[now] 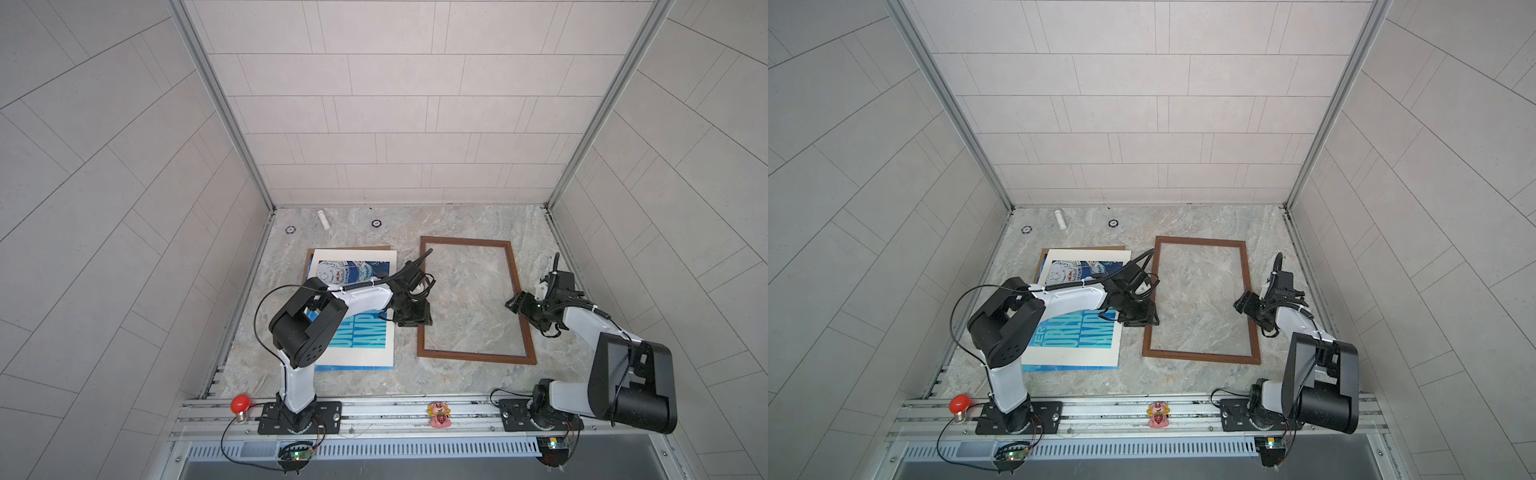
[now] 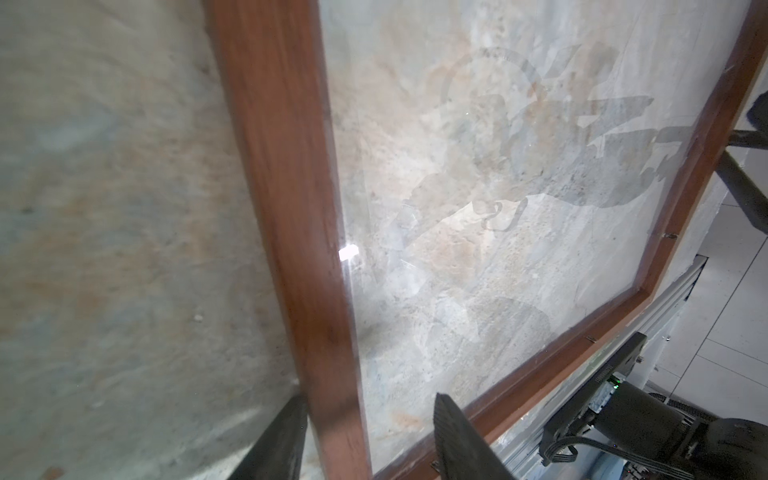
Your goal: Put the photo into the frame
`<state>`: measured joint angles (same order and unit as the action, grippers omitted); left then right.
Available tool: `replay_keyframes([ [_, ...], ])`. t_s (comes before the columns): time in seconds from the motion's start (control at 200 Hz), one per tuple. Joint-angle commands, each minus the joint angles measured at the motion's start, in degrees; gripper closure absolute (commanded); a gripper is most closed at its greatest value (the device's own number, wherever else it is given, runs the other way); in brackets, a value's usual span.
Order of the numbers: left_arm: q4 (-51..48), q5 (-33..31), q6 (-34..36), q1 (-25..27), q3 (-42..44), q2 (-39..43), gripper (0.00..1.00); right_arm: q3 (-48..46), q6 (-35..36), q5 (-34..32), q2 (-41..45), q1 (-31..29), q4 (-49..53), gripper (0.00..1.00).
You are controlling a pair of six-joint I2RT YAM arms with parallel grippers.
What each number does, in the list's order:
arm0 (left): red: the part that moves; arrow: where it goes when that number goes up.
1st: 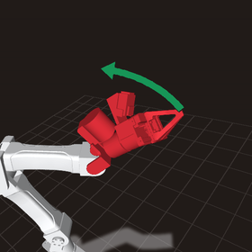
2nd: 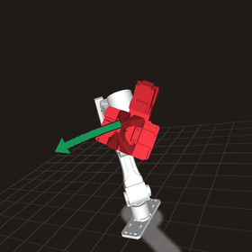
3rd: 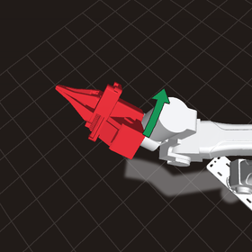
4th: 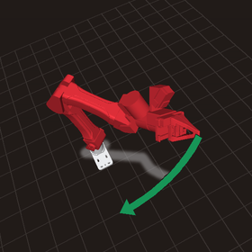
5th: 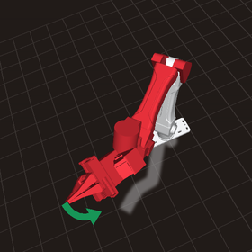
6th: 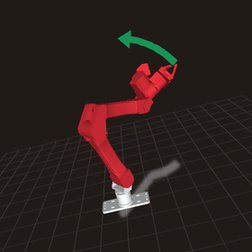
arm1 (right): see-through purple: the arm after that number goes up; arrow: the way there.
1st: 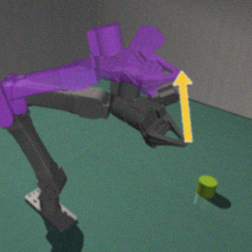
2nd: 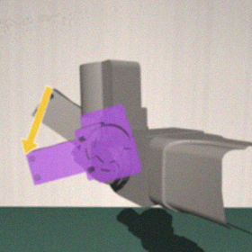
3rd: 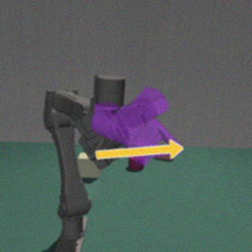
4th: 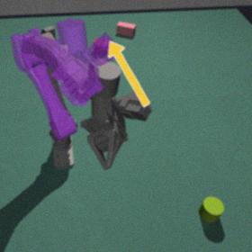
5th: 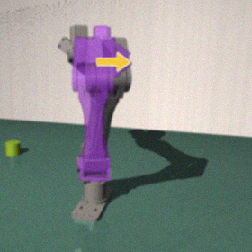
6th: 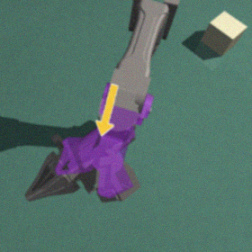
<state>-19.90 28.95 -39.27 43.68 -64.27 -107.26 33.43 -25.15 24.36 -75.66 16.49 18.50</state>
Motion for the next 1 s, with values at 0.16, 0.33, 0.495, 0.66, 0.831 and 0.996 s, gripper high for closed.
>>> replay_keyframes([
  [0.16,-2.9,-4.1,1.7,-1.6,1.3,6.3,0.43,4.2,-0.5,-0.8,6.8,-0.2,5.4,0.22],
  [0.33,-12.2,-6.2,6.7,-5.6,0.8,14.3,0.4,8.3,0.0,-1.6,12.4,-1.6,10.5,0.2],
  [0.495,-18.9,-11.8,8.3,-11.0,5.5,23.6,0.42,9.1,-3.3,0.5,18.3,-14.1,15.4,0.22],
  [0.66,-20.9,-18.1,4.3,-12.5,13.8,32.7,0.6,5.7,-17.0,0.1,23.3,-35.9,11.2,0.25],
  [0.831,-20.2,-20.8,-3.6,-10.8,22.9,40.8,0.74,2.9,-29.2,-6.5,20.6,-57.6,0.3,0.27],
  [0.996,-19.9,-22.0,-8.0,-8.6,28.4,45.5,0.8,5.7,-33.0,-7.9,8.2,-68.5,-10.1,0.29],
])
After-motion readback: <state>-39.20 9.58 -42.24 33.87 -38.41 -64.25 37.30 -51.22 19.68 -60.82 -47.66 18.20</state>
